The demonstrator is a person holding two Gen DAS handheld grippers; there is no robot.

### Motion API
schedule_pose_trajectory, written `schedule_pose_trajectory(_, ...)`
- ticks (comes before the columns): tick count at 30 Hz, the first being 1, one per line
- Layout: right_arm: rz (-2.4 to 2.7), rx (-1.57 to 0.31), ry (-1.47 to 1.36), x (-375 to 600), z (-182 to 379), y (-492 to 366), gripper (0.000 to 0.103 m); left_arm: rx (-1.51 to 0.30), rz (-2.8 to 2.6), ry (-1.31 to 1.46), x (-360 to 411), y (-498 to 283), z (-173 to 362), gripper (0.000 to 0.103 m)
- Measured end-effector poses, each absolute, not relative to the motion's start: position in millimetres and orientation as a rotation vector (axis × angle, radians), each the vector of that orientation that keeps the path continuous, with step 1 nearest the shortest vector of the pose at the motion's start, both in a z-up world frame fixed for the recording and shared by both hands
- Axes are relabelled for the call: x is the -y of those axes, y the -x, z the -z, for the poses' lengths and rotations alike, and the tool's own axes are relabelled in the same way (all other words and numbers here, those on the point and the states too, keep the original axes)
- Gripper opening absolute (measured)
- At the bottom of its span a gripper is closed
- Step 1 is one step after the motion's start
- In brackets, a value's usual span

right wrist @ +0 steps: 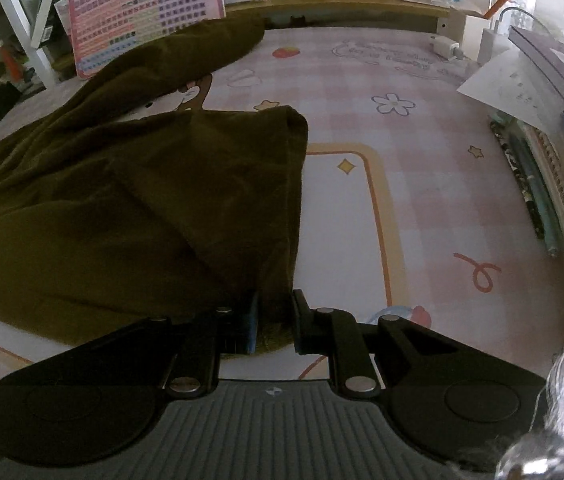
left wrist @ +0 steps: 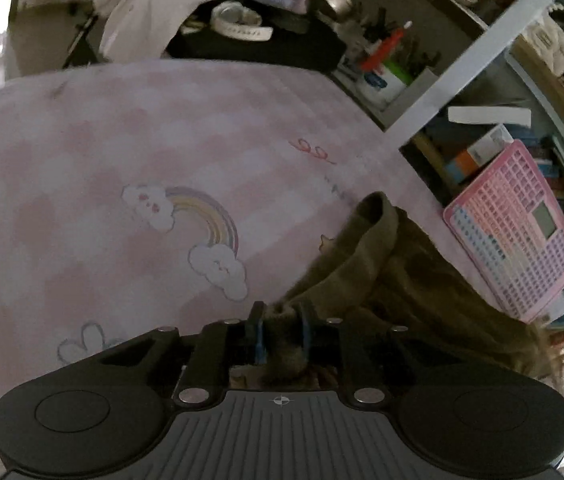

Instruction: Fold clothes

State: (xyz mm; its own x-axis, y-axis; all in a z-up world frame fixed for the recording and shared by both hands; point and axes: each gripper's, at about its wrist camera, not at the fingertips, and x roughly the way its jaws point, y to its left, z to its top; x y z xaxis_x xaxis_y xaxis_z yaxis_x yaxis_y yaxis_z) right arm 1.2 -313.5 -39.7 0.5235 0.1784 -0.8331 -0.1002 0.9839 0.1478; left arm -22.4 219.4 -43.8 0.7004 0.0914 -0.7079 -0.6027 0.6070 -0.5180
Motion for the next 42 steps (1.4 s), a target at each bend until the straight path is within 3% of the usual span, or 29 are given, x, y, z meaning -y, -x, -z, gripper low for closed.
schedule_pose_trajectory(15, -0.03, -0.992, -0.091, 282.8, 38.9, 13.9, 0.016, -0.711, -0.326, 0.79, -252.9, 18.6, 35.8, 0.011)
schedule_pose_trajectory(21, 0.031, -0.971, -0.03, 256.2, 38.5, 24.6, 0.019, -0.76, -0.257, 0.744, -266.8, 21.2, 42.6, 0.023)
schedule_pose_trajectory(23, 0.051, -0.965, -0.008, 250.8, 38.6, 25.7, 0.02, -0.761, -0.26, 0.732, -270.2, 26.0, 39.9, 0.032)
schedule_pose_trajectory(27, 0.101, -0.95, -0.037, 247.3, 30.2, 30.3, 0.036, -0.733, -0.289, 0.692, -278.2, 39.7, 26.6, 0.039)
schedule_pose_trajectory(30, 0.112, -0.907, -0.061, 238.8, 18.4, 38.3, 0.043, -0.698, -0.269, 0.641, -274.5, 46.9, 13.4, 0.044)
schedule_pose_trajectory(33, 0.107, -0.87, -0.085, 223.8, 7.1, 44.7, 0.053, -0.682, -0.21, 0.59, -259.8, 46.6, 2.3, 0.046)
schedule_pose_trajectory(38, 0.073, -0.803, -0.124, 194.8, -12.6, 54.2, 0.072, -0.691, -0.093, 0.492, -213.9, 38.7, -9.7, 0.059)
schedule_pose_trajectory(42, 0.05, -0.762, -0.129, 175.7, -25.8, 62.0, 0.075, -0.766, -0.036, 0.479, -174.4, 37.5, -2.2, 0.063)
